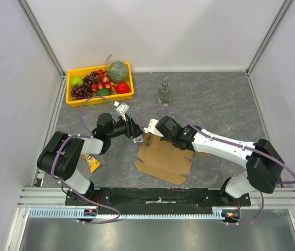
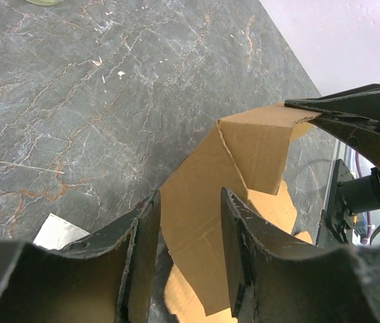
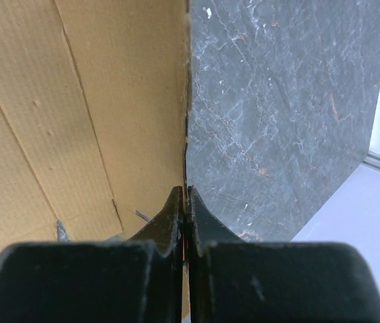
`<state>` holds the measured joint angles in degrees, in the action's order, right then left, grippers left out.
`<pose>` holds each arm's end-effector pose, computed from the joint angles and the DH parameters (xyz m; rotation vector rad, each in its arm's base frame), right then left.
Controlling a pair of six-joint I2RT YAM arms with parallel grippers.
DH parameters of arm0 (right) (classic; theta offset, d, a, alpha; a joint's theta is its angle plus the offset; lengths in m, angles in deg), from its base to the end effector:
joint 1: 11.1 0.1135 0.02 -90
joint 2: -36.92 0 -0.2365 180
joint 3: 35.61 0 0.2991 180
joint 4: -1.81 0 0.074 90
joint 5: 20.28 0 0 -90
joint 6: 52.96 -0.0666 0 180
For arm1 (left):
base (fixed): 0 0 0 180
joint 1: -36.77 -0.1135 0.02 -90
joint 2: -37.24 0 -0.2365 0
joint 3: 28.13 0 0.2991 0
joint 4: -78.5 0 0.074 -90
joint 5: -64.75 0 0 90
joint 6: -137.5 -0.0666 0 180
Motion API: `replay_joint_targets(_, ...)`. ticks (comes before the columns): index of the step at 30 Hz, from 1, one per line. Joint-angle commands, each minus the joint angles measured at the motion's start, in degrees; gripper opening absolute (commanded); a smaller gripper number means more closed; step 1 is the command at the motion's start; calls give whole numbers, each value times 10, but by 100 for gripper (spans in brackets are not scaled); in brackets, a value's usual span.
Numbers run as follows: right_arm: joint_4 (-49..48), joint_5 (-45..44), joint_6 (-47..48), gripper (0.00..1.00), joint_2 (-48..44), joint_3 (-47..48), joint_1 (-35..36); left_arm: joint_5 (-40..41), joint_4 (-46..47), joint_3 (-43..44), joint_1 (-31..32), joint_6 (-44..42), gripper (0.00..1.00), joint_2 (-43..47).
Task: Fold the paper box
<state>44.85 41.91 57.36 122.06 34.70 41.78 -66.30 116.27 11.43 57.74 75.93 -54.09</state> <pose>0.2419 0.2681 0.1600 -1.3198 2.0698 -0.3842 0.2935 -0.1593 0.0849 0.4218 1.8911 -1.2397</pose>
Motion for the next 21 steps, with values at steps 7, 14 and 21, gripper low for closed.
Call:
replay_joint_targets(7,-14,-32,-16,0,24,11,2,-29,25,8,-3,-25,43,-7)
replay_joint_targets(14,-15,-89,1,0,27,21,2,-53,52,3,-2,-24,42,-22)
replay_joint_targets(21,-44,-110,21,0,15,15,2,-78,102,-6,-2,-18,46,-34)
